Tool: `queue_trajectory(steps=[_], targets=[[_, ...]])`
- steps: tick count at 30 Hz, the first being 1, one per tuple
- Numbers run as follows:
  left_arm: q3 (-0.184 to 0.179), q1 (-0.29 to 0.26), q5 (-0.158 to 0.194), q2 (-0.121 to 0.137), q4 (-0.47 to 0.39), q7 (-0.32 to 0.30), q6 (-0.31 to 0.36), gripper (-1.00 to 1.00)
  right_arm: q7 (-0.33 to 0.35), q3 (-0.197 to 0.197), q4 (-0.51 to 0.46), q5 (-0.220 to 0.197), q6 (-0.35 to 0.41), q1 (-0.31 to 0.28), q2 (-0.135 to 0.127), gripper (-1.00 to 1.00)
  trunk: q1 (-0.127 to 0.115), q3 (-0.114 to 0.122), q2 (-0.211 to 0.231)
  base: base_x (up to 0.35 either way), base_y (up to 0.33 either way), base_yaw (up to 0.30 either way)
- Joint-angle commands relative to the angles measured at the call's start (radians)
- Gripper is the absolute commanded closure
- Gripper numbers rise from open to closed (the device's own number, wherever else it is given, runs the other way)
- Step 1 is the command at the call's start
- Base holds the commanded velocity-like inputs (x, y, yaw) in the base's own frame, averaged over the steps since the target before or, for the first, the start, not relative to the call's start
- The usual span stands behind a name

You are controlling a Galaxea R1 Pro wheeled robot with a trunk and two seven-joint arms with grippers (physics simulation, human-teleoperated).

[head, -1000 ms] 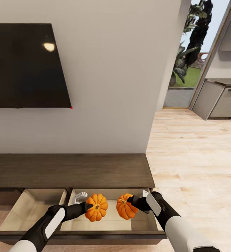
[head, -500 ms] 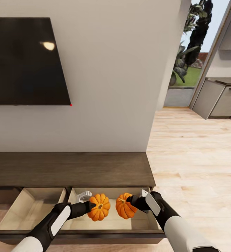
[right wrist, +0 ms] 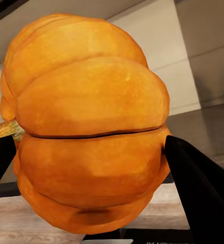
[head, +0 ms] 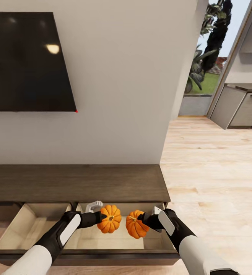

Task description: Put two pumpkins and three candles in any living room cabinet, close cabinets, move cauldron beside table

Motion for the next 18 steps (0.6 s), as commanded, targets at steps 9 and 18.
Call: queue_trajectory(steps=[9, 18], targets=[[-0.022, -0.024, -0.001, -0.003, -0.002, 0.035, 0.065, 1.0, -0.009, 0.004, -0.004, -0.011, 0.003, 0.0, 0.0, 1.0, 0.035, -0.029, -0.064, 0.0, 0.0, 0.0], [-0.026, -0.059, -0.001, -0.008, 0.0, 0.068, 0.128, 1.0, -0.009, 0.004, -0.003, -0.012, 0.003, -0.003, 0.0, 1.0, 0.069, -0.057, -0.127, 0.0, 0.0, 0.0]])
